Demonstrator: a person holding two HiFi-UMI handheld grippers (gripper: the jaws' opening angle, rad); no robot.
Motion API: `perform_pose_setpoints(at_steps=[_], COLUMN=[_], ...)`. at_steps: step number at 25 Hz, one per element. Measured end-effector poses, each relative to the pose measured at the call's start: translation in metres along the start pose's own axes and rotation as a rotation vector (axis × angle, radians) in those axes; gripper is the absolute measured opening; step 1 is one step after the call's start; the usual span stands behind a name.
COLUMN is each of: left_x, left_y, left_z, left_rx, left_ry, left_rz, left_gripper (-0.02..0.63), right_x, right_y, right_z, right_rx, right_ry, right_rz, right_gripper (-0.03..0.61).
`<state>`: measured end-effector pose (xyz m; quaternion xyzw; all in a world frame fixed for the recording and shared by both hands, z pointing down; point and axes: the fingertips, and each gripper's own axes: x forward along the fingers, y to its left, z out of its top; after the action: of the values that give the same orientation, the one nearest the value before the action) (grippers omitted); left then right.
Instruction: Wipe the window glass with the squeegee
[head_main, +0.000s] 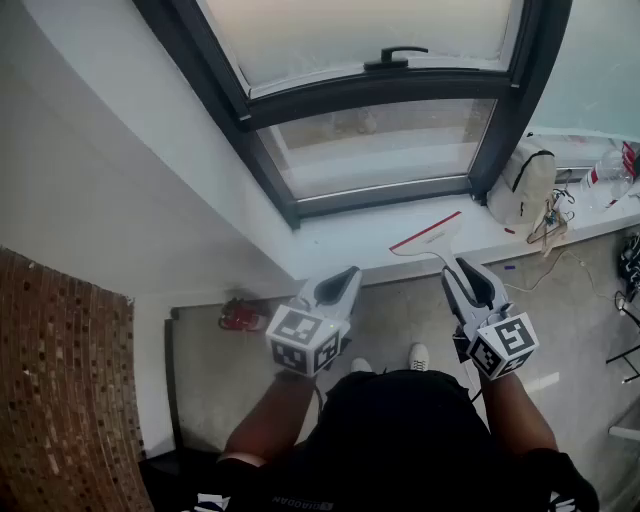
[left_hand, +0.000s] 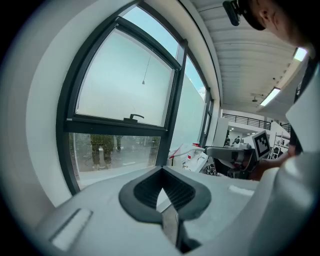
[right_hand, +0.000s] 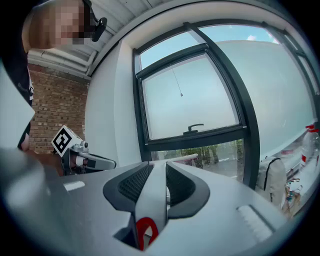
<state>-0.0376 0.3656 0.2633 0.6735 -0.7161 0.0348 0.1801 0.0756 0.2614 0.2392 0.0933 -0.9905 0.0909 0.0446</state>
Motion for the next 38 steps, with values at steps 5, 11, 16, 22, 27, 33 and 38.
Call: perform_pose_setpoints(at_steps=[5,11,16,22,27,33,38], left_x=[0.0,0.0,0.004,0.007,0.013,0.026,0.042], left_y=[0.001,0.003,0.0,0.0,-0.006,-0.016,-0.029], left_z=[0.002,0.001,0.0,-0.001,0.0,0.003,0.011], left_rx=[-0.007,-0.002,-0.005,-0.006,-0.004,-0.001,0.0], left_ry=[0.006,0.008,0.011,0.01,0.008,0.003,-0.005], left_rz=[-0.001,-0.006,-0.009,-0.012,-0.017,-0.02,-0.004], left_gripper=[0.0,0.0,0.0,0.0,0.0,0.0,0.0], right_x=[0.002,0.0,0.0,-0.001,-0.004,-0.01,-0.02], right_y=[0.001,0.002,0.0,-0.003,-0.01,-0.023,-0.048], right_z=[-0.002,0.0,-0.005,-0.007,-0.007,-0.007,-0.001], right_rx=[-0.004,0.011,0.048,0.07,0.063,0.049,0.042], right_ry=[0.003,-0.007,-0.006,-0.001,0.0,0.005,0.005], right_rz=[0.0,-0.002,0.006,0.002,0.001,0.004,0.003], right_gripper=[0.13,0.13,0.133,0.133,0.133,0.132,0.132])
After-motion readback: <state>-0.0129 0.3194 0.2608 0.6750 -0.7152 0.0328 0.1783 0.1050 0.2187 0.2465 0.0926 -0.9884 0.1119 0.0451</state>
